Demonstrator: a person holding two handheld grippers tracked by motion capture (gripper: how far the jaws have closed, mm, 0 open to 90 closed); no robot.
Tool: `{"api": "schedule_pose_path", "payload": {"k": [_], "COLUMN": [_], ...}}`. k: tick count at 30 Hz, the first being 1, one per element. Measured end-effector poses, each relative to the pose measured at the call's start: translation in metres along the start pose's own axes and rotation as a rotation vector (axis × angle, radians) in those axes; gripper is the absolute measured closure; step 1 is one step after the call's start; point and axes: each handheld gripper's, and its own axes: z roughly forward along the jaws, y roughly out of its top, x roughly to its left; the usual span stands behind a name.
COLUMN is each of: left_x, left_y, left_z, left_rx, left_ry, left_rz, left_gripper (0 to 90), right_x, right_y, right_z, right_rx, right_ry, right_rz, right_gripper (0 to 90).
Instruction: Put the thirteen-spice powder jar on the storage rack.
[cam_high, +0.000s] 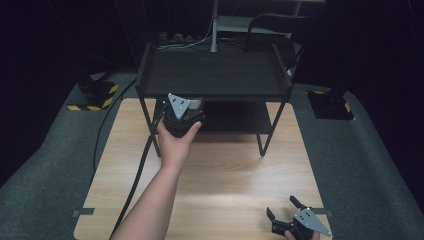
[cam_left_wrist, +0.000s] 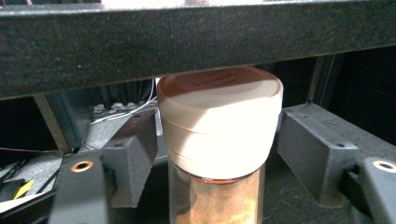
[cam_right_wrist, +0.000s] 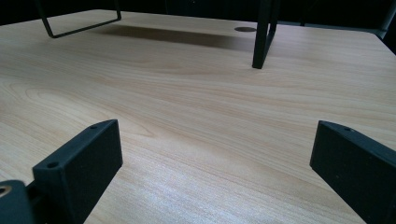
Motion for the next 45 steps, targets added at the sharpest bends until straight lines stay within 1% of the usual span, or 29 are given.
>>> {"api": "schedule_pose_path", "payload": {"k": [7,11,19,22,27,29,32,33,34,36,38,39,41,43,44,45], "left_x": [0.000,0.000,0.003,0.005,0.007,0.008,0.010,0.011,0.011,0.014,0.016,0.016,0.017,0.018,0.020,0.020], "left_y": [0.001,0.001,0.001,0.000,-0.001,-0.004,-0.005,-0.007,-0.007,-0.010,-0.015,-0.015,-0.019,-0.025,-0.030,-0.030], "left_z": [-0.003,-0.004,-0.007,-0.009,-0.014,-0.019,-0.022,-0.026,-0.026,-0.032,-0.040,-0.040,-0.046,-0.053,-0.058,-0.058], "left_rx": [0.003,0.005,0.014,0.016,0.010,0.003,-0.001,-0.008,-0.008,-0.014,-0.027,-0.027,-0.035,-0.046,-0.048,-0.048], "left_ry": [-0.002,-0.003,-0.011,-0.013,-0.017,-0.018,-0.023,-0.030,-0.030,-0.043,-0.058,-0.058,-0.065,-0.061,-0.070,-0.070], "left_rz": [0.016,0.025,0.025,0.018,0.029,0.031,0.031,0.040,0.040,0.041,0.042,0.042,0.046,0.055,0.052,0.052], "left_gripper": [24.7,24.2,24.7,24.9,24.9,24.7,23.9,23.5,23.3,23.0,22.4,22.1,21.8,21.8,21.8,21.6], "right_x": [0.000,0.001,0.001,0.001,0.002,0.002,0.002,0.002,0.002,0.002,0.002,0.003,0.003,0.003,0.003,0.003], "right_y": [0.000,0.000,0.000,0.000,0.000,0.000,0.000,0.000,0.000,0.000,0.000,0.000,0.000,0.000,0.000,0.000], "right_z": [0.000,0.000,0.000,0.000,0.000,0.000,0.000,0.000,0.000,0.000,0.001,0.001,0.001,0.001,0.001,0.001], "right_rx": [-0.001,0.000,0.001,0.000,0.001,0.001,0.002,0.002,0.002,0.002,0.003,0.003,0.003,0.003,0.003,0.003], "right_ry": [-0.002,-0.002,-0.004,-0.006,-0.007,-0.008,-0.008,-0.008,-0.008,-0.009,-0.009,-0.010,-0.011,-0.013,-0.013,-0.013], "right_rz": [-0.001,-0.001,-0.005,-0.005,-0.006,-0.008,-0.009,-0.009,-0.009,-0.009,-0.010,-0.010,-0.009,-0.010,-0.011,-0.011], "right_gripper": [1.6,1.4,1.0,0.7,0.5,0.4,0.5,0.5,0.5,0.4,0.4,0.4,0.5,0.4,0.4,0.4]}}
